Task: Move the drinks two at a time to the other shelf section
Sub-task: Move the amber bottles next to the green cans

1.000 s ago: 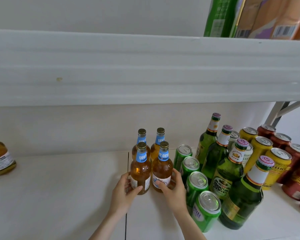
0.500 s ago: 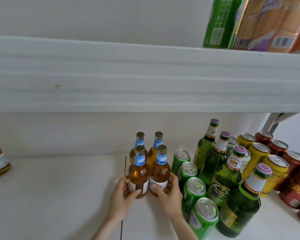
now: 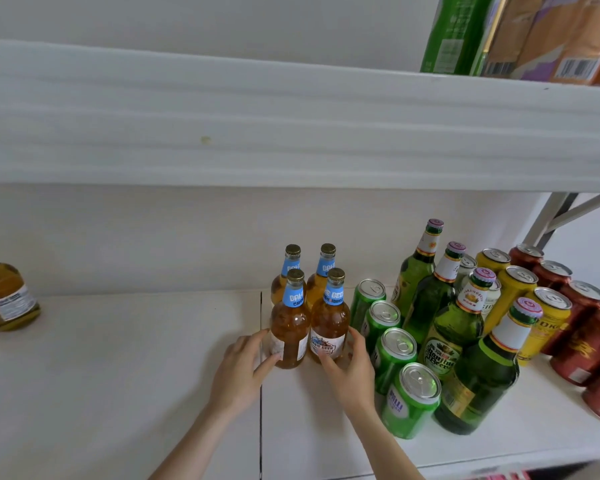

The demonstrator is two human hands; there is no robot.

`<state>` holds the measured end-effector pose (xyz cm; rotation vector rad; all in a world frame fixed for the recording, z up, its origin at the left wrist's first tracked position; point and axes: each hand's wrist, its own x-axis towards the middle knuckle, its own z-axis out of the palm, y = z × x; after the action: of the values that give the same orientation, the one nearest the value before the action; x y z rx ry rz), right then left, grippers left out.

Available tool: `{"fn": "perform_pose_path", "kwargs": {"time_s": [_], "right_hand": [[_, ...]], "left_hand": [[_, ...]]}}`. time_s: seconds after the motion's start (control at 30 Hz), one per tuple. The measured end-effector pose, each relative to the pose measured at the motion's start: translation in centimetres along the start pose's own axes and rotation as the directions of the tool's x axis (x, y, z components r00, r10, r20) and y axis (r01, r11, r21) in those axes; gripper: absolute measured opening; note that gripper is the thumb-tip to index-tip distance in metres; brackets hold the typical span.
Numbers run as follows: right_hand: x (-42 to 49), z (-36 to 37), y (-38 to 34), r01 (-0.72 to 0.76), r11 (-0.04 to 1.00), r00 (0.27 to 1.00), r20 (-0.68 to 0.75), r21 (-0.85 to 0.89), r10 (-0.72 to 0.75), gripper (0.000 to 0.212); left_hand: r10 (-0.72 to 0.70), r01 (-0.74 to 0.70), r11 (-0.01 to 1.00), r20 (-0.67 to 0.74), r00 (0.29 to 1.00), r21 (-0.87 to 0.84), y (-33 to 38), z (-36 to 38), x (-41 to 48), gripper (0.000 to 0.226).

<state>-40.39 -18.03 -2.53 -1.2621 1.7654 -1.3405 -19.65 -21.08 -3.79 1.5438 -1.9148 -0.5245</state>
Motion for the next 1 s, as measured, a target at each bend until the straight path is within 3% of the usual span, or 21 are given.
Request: {"fn": "perform_pose_path", "kwargs": {"time_s": [0.13, 0.23, 0.37, 0.57, 0.77, 0.87, 1.0], "right_hand": [[-2.0, -0.2, -0.4, 0.034, 0.945, 0.999, -0.008, -0.325, -0.039, 0.074], [-3.8, 0.3, -0.7, 0.112, 0.812, 0.990, -0.009, -0.572, -0.142, 0.072], [-6.4, 1.1, -1.0, 0.169, 0.640, 0.966, -0.003, -0.750, -0.259, 0.072], [-10.2, 2.0, -2.1, 0.232, 0.489, 0.945, 0.076, -0.841, -0.317, 0.075], [-14.3, 3.0, -3.7, 0.281, 0.396, 0.947, 0.185, -0.874, -0.264, 0.077], [-16.7, 3.6, -4.3, 0.329, 0.385, 0.939, 0.255, -0.862, -0.232, 0.075], [-21.1, 4.7, -5.7, 0.339, 0.411, 0.933, 0.248, -0.846, -0.260, 0.075]], "left_hand": [[0.151, -0.122, 0.951, -0.082, 0.985, 0.285, -0.8, -1.8, -1.7, 0.064], [0.138, -0.108, 0.883, -0.034, 0.990, 0.456, -1.7, -3.2, -2.8, 0.078], [0.106, -0.121, 0.811, 0.060, 0.993, 0.573, -2.3, -4.8, -4.6, 0.079], [0.092, -0.131, 0.773, 0.095, 0.991, 0.621, -3.5, -7.1, -7.7, 0.079], [0.113, -0.140, 0.757, 0.083, 0.990, 0.638, -4.9, -10.0, -11.4, 0.068], [0.106, -0.119, 0.753, 0.059, 0.993, 0.647, -5.9, -11.7, -14.0, 0.066], [0.113, -0.113, 0.735, 0.044, 0.993, 0.669, -7.0, -13.8, -18.3, 0.077]]}}
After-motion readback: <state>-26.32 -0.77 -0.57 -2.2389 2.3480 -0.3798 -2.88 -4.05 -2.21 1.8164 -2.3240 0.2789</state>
